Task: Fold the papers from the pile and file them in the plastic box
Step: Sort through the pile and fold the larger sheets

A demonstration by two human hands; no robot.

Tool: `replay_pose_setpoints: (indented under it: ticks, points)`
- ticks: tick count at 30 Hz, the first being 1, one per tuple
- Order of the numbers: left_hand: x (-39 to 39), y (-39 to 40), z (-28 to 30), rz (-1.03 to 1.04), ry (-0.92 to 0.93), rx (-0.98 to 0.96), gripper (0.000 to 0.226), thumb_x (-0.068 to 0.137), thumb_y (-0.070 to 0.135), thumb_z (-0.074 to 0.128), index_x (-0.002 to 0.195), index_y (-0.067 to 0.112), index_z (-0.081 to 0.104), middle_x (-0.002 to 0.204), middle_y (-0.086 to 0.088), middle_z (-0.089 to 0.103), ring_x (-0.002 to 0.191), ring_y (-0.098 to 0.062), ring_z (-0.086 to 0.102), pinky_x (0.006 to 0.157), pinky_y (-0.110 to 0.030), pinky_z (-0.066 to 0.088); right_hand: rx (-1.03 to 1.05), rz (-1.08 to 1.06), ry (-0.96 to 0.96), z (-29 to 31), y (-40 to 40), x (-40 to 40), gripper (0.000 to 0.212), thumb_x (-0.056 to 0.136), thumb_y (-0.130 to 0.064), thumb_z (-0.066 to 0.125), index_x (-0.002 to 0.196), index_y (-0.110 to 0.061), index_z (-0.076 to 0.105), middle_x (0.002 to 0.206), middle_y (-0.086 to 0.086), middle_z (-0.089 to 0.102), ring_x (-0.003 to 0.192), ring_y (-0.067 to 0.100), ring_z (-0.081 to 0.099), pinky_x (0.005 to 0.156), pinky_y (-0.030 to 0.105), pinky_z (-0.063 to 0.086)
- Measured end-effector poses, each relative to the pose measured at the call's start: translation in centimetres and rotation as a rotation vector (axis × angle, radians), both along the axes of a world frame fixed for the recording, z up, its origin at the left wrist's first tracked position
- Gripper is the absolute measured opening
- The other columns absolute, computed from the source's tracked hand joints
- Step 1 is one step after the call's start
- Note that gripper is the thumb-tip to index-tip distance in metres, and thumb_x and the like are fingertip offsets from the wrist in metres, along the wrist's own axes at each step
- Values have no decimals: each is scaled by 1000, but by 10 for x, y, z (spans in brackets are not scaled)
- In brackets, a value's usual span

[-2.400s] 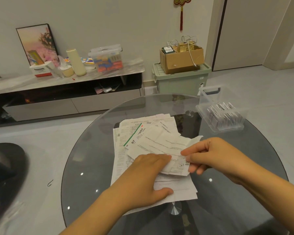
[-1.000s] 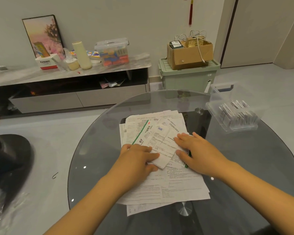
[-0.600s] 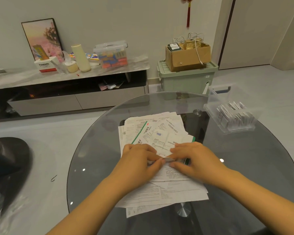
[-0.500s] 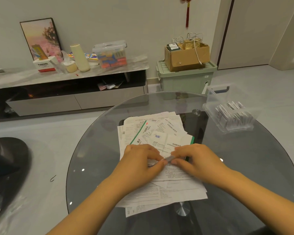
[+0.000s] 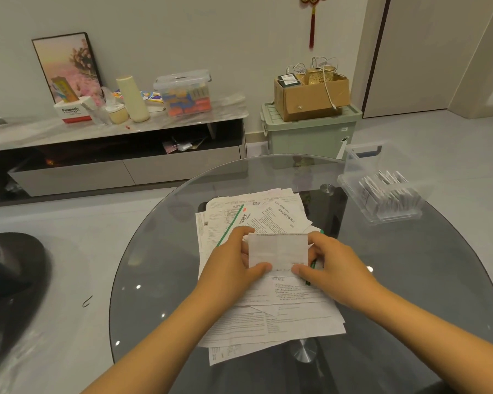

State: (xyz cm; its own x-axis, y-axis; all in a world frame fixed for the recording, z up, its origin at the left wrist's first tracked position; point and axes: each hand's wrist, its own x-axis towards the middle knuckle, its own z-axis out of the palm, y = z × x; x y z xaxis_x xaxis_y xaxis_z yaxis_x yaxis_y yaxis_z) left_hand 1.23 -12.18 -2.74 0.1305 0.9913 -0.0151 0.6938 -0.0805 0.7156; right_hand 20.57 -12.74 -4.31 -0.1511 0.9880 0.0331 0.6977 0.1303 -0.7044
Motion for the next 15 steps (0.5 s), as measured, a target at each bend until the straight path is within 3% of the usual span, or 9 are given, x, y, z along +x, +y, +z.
replay_pose_setpoints:
  ticks: [4, 6, 8, 11, 15]
  points:
    - [8, 0, -5, -1, 46, -3, 81, 76, 33, 75, 141, 28, 28, 125, 6, 53, 108, -15, 55, 95, -31, 46, -14, -82, -34, -4, 2, -8, 44, 76, -42, 71, 108, -34, 44, 90, -9, 50, 98, 15, 40, 81, 26, 36]
    - [9, 3, -8, 3, 76, -22, 85, 76, 34, 76, 144, 27, 25, 131, 2, 50, 115, -19, 52, 100, -38, 44, -15, -109, -64, -5, 3, -10, 54, 76, -43, 71, 120, -35, 39, 89, -13, 44, 99, 12, 32, 85, 25, 30]
    - [9, 7, -8, 8, 102, -46, 89, 76, 32, 76, 146, 26, 22, 130, 0, 50, 111, -19, 53, 99, -39, 44, 7, -116, -117, -4, 5, -10, 68, 77, -43, 70, 132, -34, 31, 93, -17, 43, 101, 9, 27, 89, 26, 25]
    - [4, 14, -7, 17, 122, -88, 94, 75, 28, 78, 148, 28, 19, 115, 2, 51, 90, -11, 52, 95, -36, 46, 4, -88, -170, -2, 9, -6, 87, 78, -41, 70, 143, -40, 13, 120, -12, 39, 118, 14, 28, 98, 31, 21]
    - [-5, 19, -7, 26, 156, -119, 95, 72, 29, 80, 147, 32, 21, 109, 6, 44, 91, -13, 50, 94, -35, 46, -22, 21, -235, -1, 11, 0, 74, 84, -38, 64, 142, -45, 18, 141, -15, 24, 130, 14, 18, 102, 29, 15]
